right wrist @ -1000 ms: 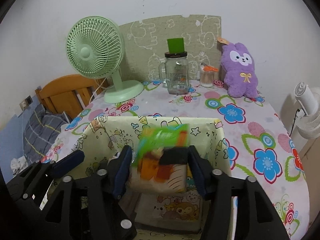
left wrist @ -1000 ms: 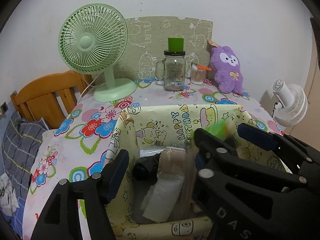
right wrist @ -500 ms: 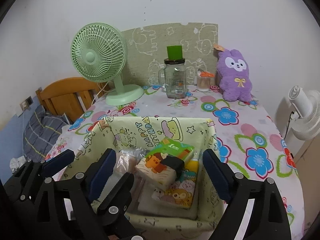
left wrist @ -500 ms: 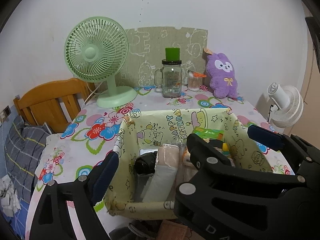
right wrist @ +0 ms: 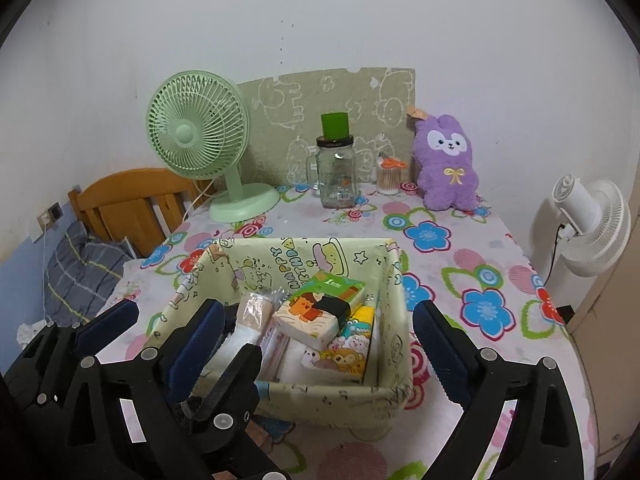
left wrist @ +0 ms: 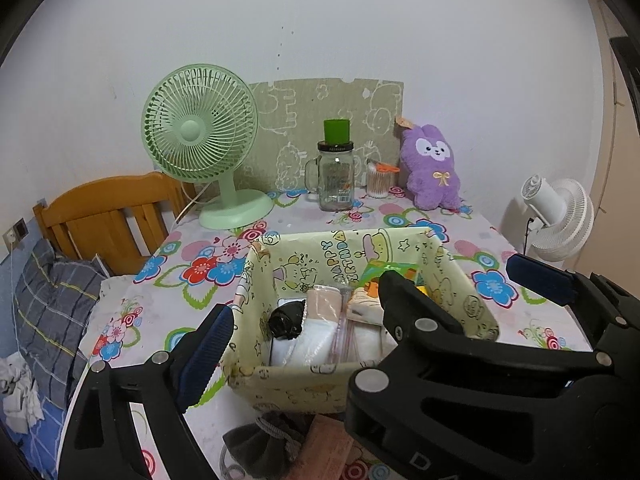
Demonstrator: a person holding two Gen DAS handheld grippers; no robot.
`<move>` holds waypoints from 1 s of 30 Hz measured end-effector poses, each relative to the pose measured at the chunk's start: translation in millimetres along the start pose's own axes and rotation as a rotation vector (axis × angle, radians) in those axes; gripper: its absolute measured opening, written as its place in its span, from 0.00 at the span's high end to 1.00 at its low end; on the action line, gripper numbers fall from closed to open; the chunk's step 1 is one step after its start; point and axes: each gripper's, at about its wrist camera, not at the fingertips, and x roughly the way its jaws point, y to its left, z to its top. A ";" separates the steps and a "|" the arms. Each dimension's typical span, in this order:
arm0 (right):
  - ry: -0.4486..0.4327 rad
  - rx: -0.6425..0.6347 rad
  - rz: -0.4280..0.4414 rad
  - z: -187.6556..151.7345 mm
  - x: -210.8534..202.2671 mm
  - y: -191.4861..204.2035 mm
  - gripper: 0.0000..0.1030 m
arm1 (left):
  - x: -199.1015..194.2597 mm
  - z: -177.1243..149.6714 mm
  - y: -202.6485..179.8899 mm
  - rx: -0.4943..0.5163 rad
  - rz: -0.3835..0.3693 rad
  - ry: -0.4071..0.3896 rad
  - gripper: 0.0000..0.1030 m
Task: Organize soft objects
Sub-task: 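Withdraw both tools from the basket toward the grey sock and pink packet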
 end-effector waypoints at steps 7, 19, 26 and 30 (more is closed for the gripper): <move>-0.022 -0.001 -0.016 -5.7 -23.3 2.4 0.06 | -21.3 -6.7 -3.2 0.000 -0.005 -0.026 0.10; -0.061 -0.002 -0.040 -18.2 -62.3 6.9 0.06 | -54.8 -17.7 -7.5 0.005 -0.015 -0.066 0.10; -0.076 0.001 -0.046 -26.5 -78.4 7.4 0.06 | -68.7 -24.9 -11.0 0.010 -0.018 -0.078 0.10; -0.077 0.000 -0.047 -31.8 -84.7 7.9 0.06 | -74.1 -29.1 -12.0 0.007 -0.018 -0.078 0.10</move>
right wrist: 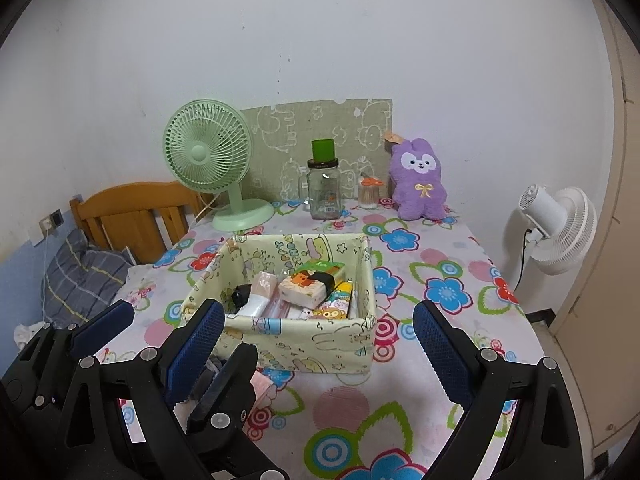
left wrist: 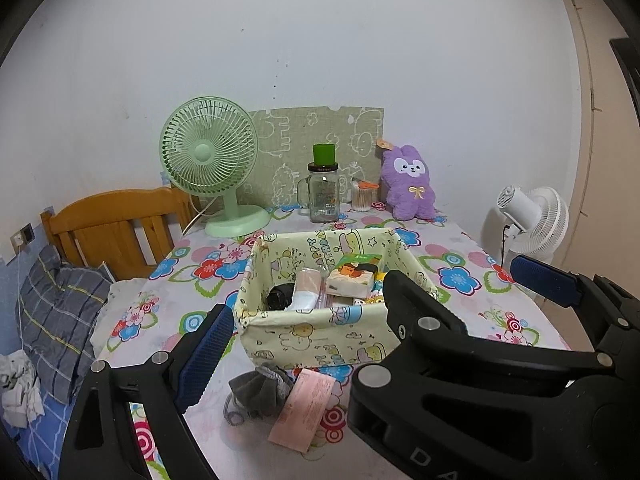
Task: Organize soft objects
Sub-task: 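Withdraw both tools from the basket toward the grey sock and pink packet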
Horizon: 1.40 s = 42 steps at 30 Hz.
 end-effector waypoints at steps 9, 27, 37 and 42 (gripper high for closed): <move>-0.003 0.002 -0.005 -10.3 -11.0 0.5 0.06 | -10.8 -10.3 -1.4 0.002 -0.009 -0.002 0.10; 0.046 0.005 -0.009 -44.9 1.3 5.8 0.06 | 1.6 -43.6 3.5 -0.010 -0.011 0.047 0.10; 0.095 0.000 0.033 -66.5 20.7 15.3 0.06 | 13.4 -66.8 14.6 -0.024 -0.002 0.096 0.15; 0.114 -0.005 0.055 -75.6 31.6 20.2 0.06 | 19.4 -77.3 19.8 -0.020 0.004 0.119 0.21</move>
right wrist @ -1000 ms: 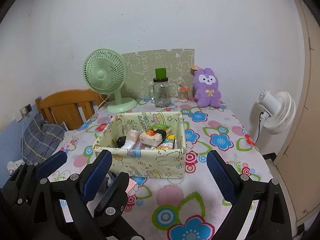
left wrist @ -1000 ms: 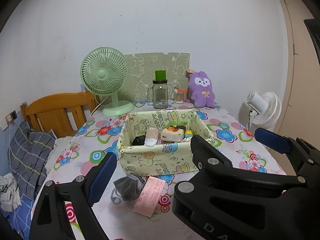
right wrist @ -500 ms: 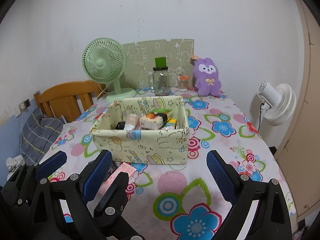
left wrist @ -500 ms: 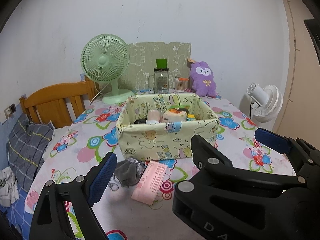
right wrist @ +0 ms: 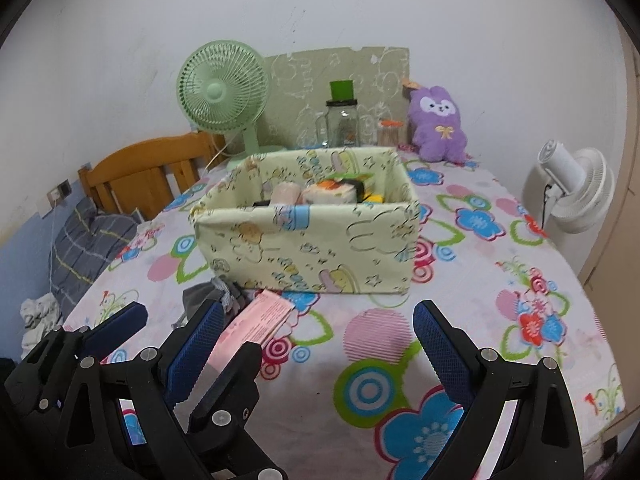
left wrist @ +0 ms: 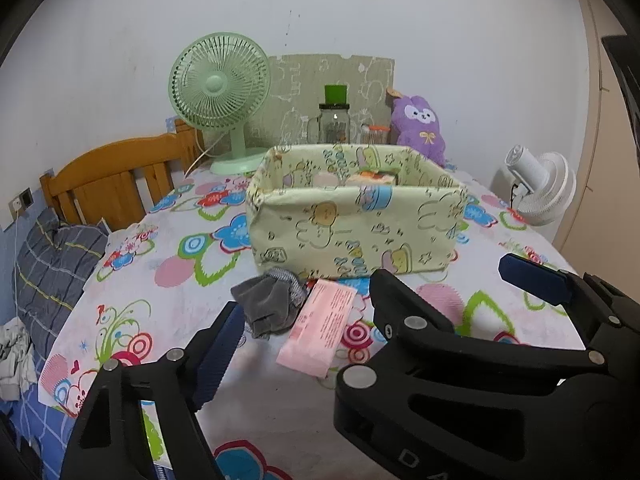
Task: Organize soft objects
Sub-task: 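Withdraw both tools from the basket toward the grey sock and pink packet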
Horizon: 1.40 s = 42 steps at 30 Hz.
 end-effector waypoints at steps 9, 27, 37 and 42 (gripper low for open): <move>0.046 -0.012 0.019 -12.6 19.2 10.2 0.06 | 12.7 -13.2 10.6 -0.010 0.000 0.045 0.30; 0.126 -0.026 0.028 -18.6 49.5 28.9 0.06 | 33.9 -20.9 35.6 -0.019 0.025 0.134 0.61; 0.158 -0.033 0.042 -18.5 66.3 45.7 0.17 | 46.9 -21.4 53.2 0.006 0.074 0.162 0.60; 0.190 -0.020 0.041 -17.6 77.1 46.9 0.20 | 53.7 -21.7 56.4 0.027 0.075 0.167 0.60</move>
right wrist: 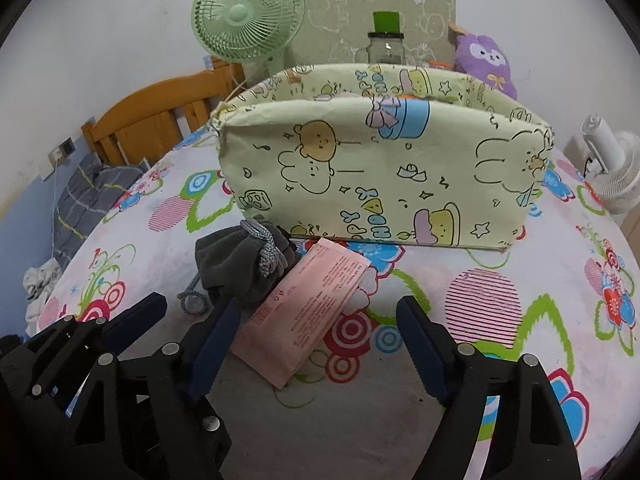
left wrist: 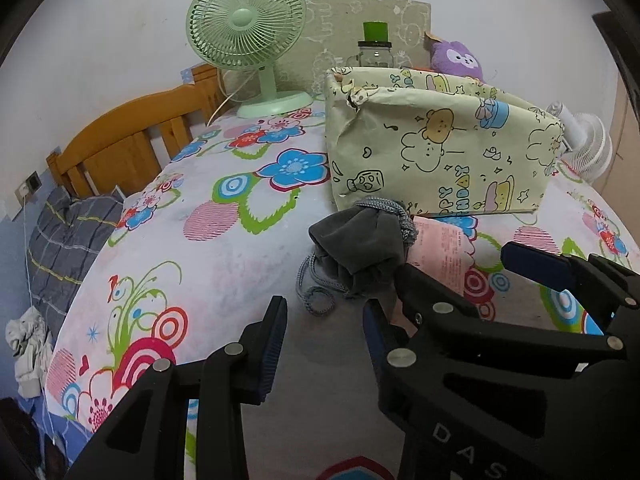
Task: Organize soft objects
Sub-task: 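Withdraw both tools from the basket toward the grey sock and pink packet, then grasp the grey sock with the left tool while the right tool grasps the pink packet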
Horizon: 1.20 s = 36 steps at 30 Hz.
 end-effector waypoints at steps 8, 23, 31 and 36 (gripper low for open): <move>0.019 0.006 0.014 3.7 9.2 5.3 0.21 | 5.6 0.8 10.2 -0.008 0.005 0.006 0.54; 0.029 0.007 -0.018 2.0 9.4 -2.6 0.44 | 6.0 0.1 5.1 -0.005 0.041 0.007 0.29; 0.030 0.014 0.004 -1.4 3.6 -12.1 0.61 | 7.3 3.3 -4.8 0.014 0.018 0.011 0.22; 0.025 0.019 0.017 -1.4 0.5 -18.0 0.62 | 9.8 6.8 -8.9 0.029 0.001 0.006 0.20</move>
